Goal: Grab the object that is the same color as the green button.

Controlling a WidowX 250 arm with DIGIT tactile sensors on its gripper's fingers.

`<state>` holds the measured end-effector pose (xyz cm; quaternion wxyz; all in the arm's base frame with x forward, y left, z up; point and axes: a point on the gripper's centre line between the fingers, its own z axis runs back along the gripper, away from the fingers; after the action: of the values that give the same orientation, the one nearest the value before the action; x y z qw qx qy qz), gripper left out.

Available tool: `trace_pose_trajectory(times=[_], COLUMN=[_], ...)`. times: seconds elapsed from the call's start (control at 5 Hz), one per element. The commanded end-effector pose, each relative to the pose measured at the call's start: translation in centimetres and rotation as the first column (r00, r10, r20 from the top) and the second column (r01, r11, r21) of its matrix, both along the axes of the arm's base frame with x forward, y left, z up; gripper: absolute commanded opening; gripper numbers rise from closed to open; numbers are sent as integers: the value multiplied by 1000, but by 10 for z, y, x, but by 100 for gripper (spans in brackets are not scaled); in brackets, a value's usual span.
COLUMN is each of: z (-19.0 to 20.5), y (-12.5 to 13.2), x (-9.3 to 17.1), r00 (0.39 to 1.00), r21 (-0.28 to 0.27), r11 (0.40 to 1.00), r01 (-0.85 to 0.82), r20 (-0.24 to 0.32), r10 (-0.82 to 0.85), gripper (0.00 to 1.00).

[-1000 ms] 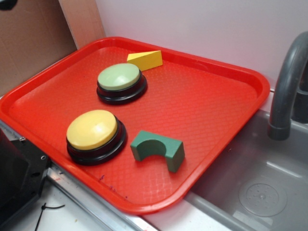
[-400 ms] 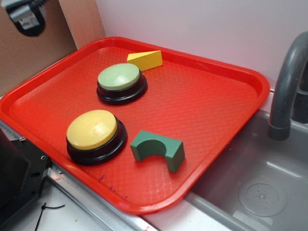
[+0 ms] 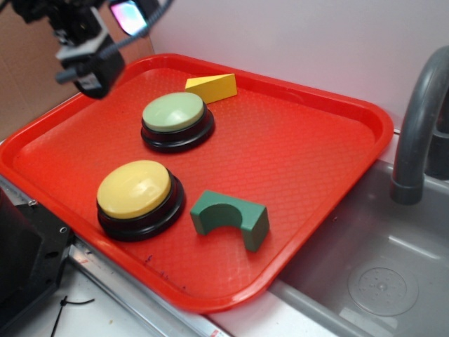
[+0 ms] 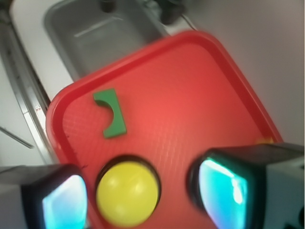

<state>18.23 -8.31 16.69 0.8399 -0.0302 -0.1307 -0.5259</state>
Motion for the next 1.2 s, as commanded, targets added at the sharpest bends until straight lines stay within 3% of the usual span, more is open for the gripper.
trace_pose_trajectory(times=[0.0, 0.2, 0.6, 1.0], z=[-56, -78, -113, -147], y=[-37, -48, -72, -74], x=[18, 18, 8, 17], r00=[980, 975, 956, 966], r21=[-17, 16, -4, 145], r11=[982, 979, 966, 965], r01=[189, 201, 259, 220], r20=[-58, -100, -138, -174], r10=[-190, -199, -257, -194], gripper=[100, 100, 100, 100])
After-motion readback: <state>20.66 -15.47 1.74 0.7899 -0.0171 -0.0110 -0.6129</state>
